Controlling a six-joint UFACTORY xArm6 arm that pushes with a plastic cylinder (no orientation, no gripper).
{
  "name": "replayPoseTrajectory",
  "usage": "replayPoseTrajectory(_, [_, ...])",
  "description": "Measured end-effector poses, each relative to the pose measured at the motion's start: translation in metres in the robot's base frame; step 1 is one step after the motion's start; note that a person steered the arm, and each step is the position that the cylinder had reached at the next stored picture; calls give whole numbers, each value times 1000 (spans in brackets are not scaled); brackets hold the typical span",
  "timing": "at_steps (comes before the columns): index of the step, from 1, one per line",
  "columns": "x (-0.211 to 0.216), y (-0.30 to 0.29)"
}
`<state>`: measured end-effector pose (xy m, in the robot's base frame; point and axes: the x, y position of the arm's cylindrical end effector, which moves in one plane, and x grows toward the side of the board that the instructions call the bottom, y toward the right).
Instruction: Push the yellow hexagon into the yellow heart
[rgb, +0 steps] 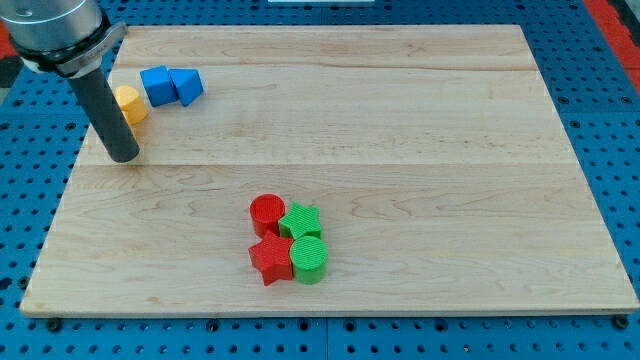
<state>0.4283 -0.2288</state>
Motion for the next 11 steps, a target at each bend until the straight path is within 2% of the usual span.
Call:
replayPoseTrajectory(2, [1, 17])
replayPoseTrajectory(3, [24, -3])
replayPoseTrajectory(4, [25, -37])
replayPoseTrajectory(6, [-6, -23])
replayPoseTrajectory(7, [-6, -6])
replayPoseTrajectory(8, [30, -9])
replayPoseTrajectory(9, [84, -14])
replayPoseTrajectory(10, [137, 18])
replayPoseTrajectory(11, [165, 77])
